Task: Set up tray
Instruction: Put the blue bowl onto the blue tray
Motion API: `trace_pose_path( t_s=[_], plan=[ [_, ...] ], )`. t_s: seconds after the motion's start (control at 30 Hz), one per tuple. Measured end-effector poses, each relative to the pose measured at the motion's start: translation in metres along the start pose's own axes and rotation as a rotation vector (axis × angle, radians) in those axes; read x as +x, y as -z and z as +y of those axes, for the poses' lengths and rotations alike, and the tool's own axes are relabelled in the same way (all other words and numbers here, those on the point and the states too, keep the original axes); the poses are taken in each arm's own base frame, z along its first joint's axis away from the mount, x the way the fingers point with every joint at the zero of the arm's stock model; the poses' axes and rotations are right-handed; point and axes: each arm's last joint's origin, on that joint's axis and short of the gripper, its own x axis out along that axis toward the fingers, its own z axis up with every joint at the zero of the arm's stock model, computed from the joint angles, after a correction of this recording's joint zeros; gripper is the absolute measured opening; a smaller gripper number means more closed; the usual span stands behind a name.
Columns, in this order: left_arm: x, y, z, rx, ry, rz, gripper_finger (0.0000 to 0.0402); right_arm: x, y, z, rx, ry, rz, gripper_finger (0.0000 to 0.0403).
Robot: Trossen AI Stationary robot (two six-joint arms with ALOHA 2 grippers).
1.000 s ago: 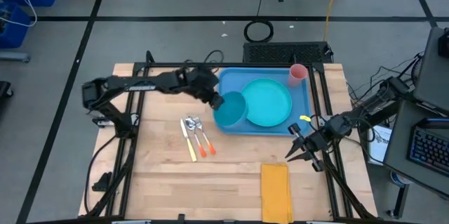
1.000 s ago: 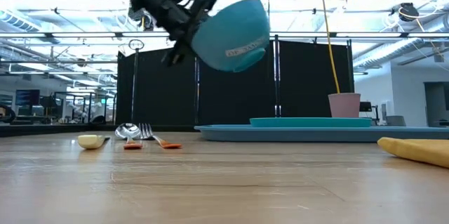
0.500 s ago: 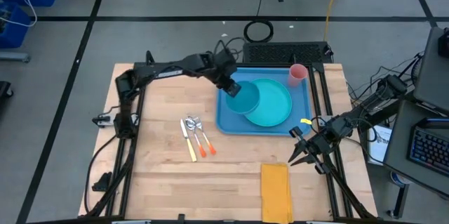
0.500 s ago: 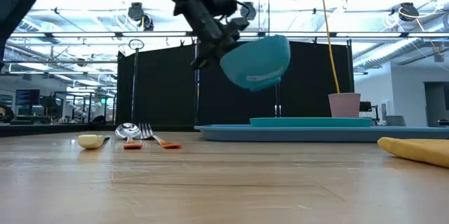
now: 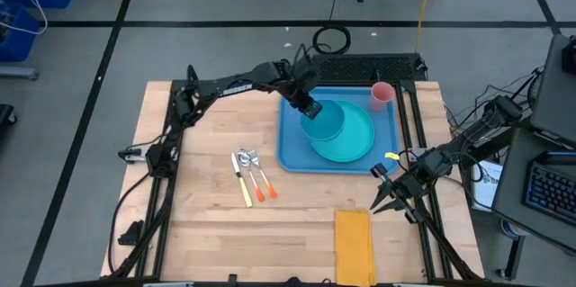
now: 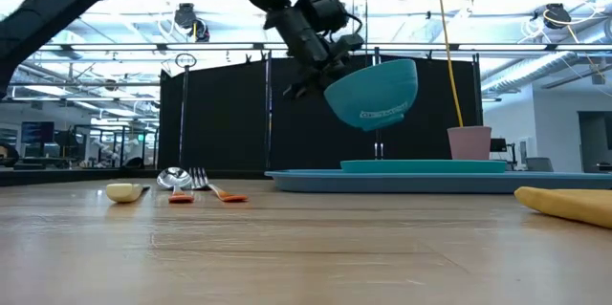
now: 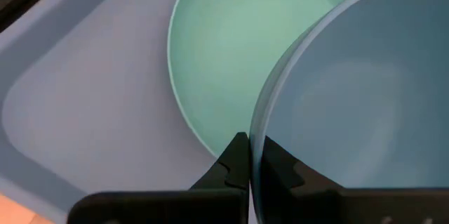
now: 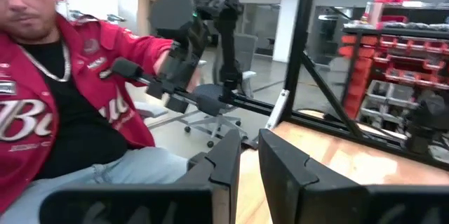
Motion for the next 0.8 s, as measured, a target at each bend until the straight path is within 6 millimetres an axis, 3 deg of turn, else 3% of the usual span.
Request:
trace_pose_path(
  t_s=[0.23,0.53,0.8],
  plan=[
    [0.013,-0.017,0.004,-0.014,0.019,0.025,0.0007,0.0,-0.001,0.003,-0.001,-0.027,-0.008,0.0043],
    [0.036,-0.021,0.001,-0.002,0.061,0.018,0.0007,0.0,-0.001,0.003,-0.003,-0.029,-0.008,0.0043],
    [0.034,-0.025,0.004,-0.03,0.047,-0.016,0.0007,0.0,-0.001,0.003,-0.005,-0.029,-0.009,0.0043]
  ],
)
